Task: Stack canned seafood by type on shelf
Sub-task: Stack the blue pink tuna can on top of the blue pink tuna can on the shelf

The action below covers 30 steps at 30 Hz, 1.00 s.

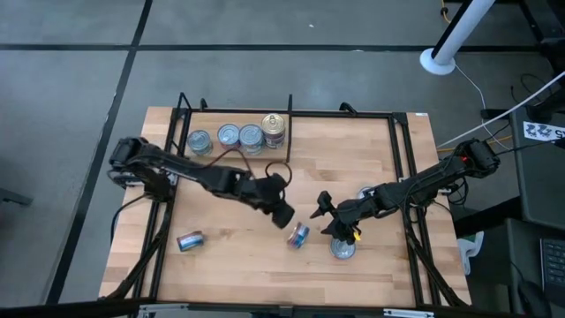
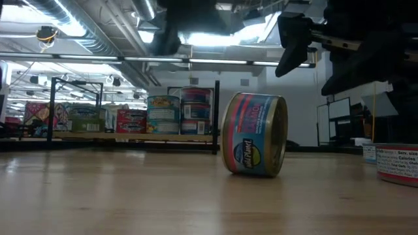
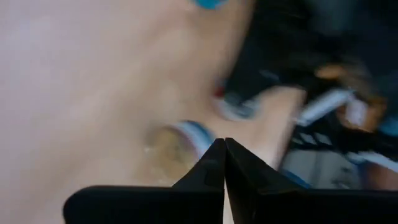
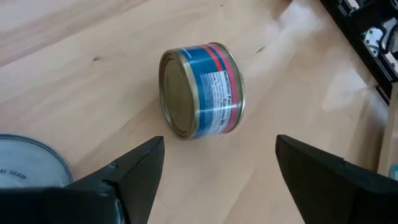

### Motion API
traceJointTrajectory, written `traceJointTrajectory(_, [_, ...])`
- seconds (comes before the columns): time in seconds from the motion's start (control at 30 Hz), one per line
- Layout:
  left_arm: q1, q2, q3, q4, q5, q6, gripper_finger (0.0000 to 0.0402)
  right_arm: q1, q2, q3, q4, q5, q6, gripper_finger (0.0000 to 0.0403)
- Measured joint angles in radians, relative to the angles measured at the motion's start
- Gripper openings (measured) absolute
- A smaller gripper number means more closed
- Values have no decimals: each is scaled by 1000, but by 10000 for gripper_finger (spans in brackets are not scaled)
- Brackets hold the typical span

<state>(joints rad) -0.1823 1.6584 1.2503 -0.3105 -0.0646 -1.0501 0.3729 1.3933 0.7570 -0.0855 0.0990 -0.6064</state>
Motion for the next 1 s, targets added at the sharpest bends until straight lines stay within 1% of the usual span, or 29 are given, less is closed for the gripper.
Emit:
traceJointTrajectory(0.1, [-52,-16,0,85,4,24,13,0,0,0,3,6,-1,308])
traceJointTrajectory(0.17, [-80,-15,0,133,3,14,31,0,0,0,14,5,-1,308])
traceJointTrajectory(0.3, [-107,-8,0,133,-13,-61,84,0,0,0,31,4,-1,308])
traceJointTrajectory(0.47, [-114,-6,0,137,-15,-53,151,0,4,0,69,-27,-1,308])
traceJointTrajectory(0.57, [-114,-6,0,136,-15,-51,178,0,20,0,108,-68,-3,308])
traceJointTrajectory(0.73, [-114,-6,0,134,-16,-50,199,0,71,0,166,-94,-27,308])
traceJointTrajectory(0.9, [-114,-6,0,133,-16,-47,199,-9,111,10,207,-142,-53,308])
traceJointTrajectory(1.0, [-114,-6,0,134,-16,-46,200,-27,137,40,201,-145,-55,308])
